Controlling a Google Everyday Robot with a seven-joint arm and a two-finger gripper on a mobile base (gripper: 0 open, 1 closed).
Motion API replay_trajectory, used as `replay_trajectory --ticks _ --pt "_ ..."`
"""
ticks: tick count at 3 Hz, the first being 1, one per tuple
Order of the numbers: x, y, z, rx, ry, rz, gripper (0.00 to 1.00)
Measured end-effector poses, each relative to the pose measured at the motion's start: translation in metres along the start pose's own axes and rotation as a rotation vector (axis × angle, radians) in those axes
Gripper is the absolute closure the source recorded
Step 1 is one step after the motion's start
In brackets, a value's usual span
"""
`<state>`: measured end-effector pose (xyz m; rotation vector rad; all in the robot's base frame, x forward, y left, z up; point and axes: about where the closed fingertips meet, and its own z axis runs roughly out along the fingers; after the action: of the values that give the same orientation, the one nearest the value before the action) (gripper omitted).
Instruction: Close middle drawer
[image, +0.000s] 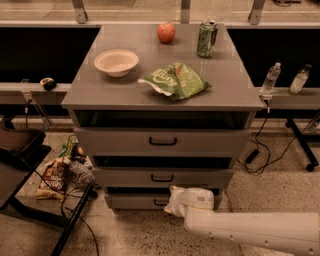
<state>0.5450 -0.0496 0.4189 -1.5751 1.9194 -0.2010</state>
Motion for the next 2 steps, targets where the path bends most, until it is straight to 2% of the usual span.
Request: replay_trajectory --ticks 1,2 --pt "0.029 0.017 -0.038 -0.045 0.029 -0.045 0.66" --pt "0.058 0.060 -0.083 -0.173 0.069 -0.210 0.89"
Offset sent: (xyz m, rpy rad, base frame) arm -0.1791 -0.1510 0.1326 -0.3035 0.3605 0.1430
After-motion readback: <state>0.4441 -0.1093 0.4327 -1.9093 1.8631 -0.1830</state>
